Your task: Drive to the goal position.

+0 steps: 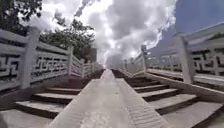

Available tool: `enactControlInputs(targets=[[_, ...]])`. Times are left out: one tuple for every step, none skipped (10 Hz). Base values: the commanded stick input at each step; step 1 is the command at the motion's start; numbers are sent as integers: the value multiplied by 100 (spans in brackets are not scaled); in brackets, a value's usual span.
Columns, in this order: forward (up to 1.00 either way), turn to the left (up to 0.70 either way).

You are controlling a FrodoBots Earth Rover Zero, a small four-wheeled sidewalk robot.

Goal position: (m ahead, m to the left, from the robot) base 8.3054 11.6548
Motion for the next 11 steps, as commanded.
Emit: enactControlInputs(targets=[[70,0],[70,0],[70,0],[70,0],[70,0],[70,0],[70,0],[70,0],[70,0],[70,0],[70,0]])
